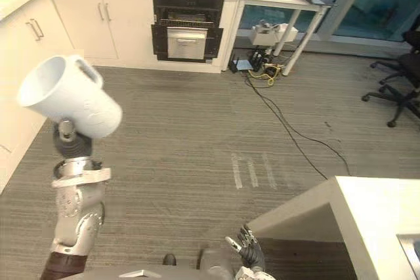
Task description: Walk over to the sink, pick up the cup, carry it to the dishwasher, place the cup inside the dishwasher, then close the dishwasher door
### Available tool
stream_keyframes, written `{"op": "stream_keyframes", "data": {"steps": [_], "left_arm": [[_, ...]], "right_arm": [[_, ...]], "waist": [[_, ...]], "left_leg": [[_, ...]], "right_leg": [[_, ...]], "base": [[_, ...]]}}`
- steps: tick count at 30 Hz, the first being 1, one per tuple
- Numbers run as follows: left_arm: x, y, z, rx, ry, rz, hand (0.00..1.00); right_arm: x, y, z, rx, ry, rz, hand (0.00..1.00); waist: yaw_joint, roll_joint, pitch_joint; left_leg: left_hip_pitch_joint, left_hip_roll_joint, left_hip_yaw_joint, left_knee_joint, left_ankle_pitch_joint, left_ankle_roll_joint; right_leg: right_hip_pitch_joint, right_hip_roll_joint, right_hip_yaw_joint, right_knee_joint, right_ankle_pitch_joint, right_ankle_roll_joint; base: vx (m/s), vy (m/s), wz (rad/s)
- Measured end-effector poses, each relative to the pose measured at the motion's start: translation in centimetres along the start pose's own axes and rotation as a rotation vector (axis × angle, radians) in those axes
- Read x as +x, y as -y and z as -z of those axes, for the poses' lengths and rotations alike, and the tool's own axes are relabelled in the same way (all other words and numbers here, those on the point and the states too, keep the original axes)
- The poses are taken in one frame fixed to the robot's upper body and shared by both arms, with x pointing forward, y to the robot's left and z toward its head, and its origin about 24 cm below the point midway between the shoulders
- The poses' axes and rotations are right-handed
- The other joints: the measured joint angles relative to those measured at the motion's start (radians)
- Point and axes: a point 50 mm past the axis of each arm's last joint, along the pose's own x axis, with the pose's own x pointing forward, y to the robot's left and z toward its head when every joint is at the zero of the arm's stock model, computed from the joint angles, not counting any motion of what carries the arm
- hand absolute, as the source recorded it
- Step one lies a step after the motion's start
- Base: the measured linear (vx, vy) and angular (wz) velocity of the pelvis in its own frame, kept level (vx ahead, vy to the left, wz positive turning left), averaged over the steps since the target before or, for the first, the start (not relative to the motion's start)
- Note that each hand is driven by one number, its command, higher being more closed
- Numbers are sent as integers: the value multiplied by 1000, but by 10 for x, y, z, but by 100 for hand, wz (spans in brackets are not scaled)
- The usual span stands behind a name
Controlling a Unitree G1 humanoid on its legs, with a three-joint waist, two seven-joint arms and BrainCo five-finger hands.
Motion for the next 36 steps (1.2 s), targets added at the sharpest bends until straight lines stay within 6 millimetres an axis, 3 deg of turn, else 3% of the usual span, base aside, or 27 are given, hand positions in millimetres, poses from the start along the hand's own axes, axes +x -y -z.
{"op": "stream_keyframes", "data": {"steps": [3,5,7,8,9,12,14,15,16,18,20,23,24,25,30,31,32,36], "left_arm": [[0,11,10,-40,-39,51,100],[0,14,8,-52,-35,76,100],[0,21,7,-81,-40,100,100],[-1,25,5,-96,-39,108,100],[-4,26,5,-105,-53,103,100],[-12,32,8,-125,-86,118,100],[-16,39,11,-150,-114,135,100],[-18,45,13,-170,-126,151,100],[-19,48,14,-185,-130,164,100],[-21,48,15,-201,-137,176,100],[-21,49,13,-232,-121,206,100],[-21,46,10,-241,-96,223,100],[-21,45,10,-245,-97,216,100],[-22,44,11,-243,-102,215,100],[-32,45,12,-235,-143,255,100],[-33,47,12,-240,-144,263,100],[-32,81,17,-322,-146,418,100],[-32,80,17,-318,-144,414,100]], "right_arm": [[-17,10,20,7,-70,33,0],[-23,9,29,21,-99,36,0],[-25,5,33,23,-113,27,0],[-26,6,35,9,-126,18,0],[-21,7,28,-24,-124,-1,0],[-14,0,21,-94,-131,-66,0],[-13,-1,21,-91,-130,-72,0],[-14,2,18,-94,-118,-69,0],[-15,4,16,-88,-106,-61,0],[-16,6,16,-95,-106,-60,0],[-19,7,18,-101,-115,-64,0],[-14,0,16,-113,-106,-95,0],[-9,-6,10,-118,-83,-121,0],[-4,-14,6,-111,-67,-148,0],[-3,-45,22,-11,-83,-197,0],[-4,-45,23,-6,-86,-195,0],[-21,-21,37,41,-118,-75,0],[-21,-21,37,40,-118,-76,0]], "waist": [[-15,-22,-5],[-20,-43,-18],[-20,-69,-32],[-7,-73,-37],[6,-58,-39],[0,-49,-67],[-6,-46,-65],[-4,-36,-60],[-4,-21,-54],[-1,-17,-56],[15,-22,-60],[39,-34,-64],[44,-33,-64],[51,-40,-65],[49,-125,-94],[49,-128,-97],[6,-110,-129],[5,-109,-128]], "left_leg": [[29,-36,-125,96,-59,-13],[40,-61,-194,149,-96,-25],[46,-83,-201,186,-147,-41],[55,-82,-194,214,-188,-21],[59,-58,-190,247,-223,-44],[48,-2,-167,342,-281,-106],[-87,21,-74,654,-286,-164],[-180,65,-1,845,-250,-219],[-280,148,89,1050,-207,-216],[-368,255,158,1167,-216,-177],[-387,305,216,1048,-225,-162],[-332,261,265,601,-221,-172],[-283,230,225,411,-154,-172],[-248,212,195,322,-47,-178],[-213,173,210,261,-42,-161],[-207,173,213,254,-42,-160],[-109,160,288,-33,122,-164],[-105,163,302,-33,122,-164]], "right_leg": [[-15,28,98,-1,66,-60],[-13,43,179,2,87,-72],[6,20,169,-19,162,-82],[26,12,153,-14,118,-71],[45,33,141,-8,100,-87],[97,74,88,-40,54,-137],[153,78,49,-74,40,-143],[183,87,23,-90,33,-155],[222,99,-14,-98,21,-178],[282,96,-65,-117,3,-186],[332,71,-94,-162,3,-180],[353,12,-80,-194,9,-164],[350,3,-56,-194,2,-149],[354,4,-25,-194,-15,-122],[353,-35,52,-203,-5,-105],[353,-35,59,-202,2,-102],[337,-39,118,-269,37,-60],[337,-39,121,-279,37,-60]], "base": [[238,0,125],[343,-76,147],[328,-116,132],[287,-126,64],[270,-138,39],[238,-215,30],[192,-216,50],[183,-164,66],[197,-142,78],[229,-139,80],[190,-23,56],[282,81,1],[217,129,-42],[203,123,-38],[162,109,-4],[60,70,-1],[0,0,0],[0,0,-4]]}}
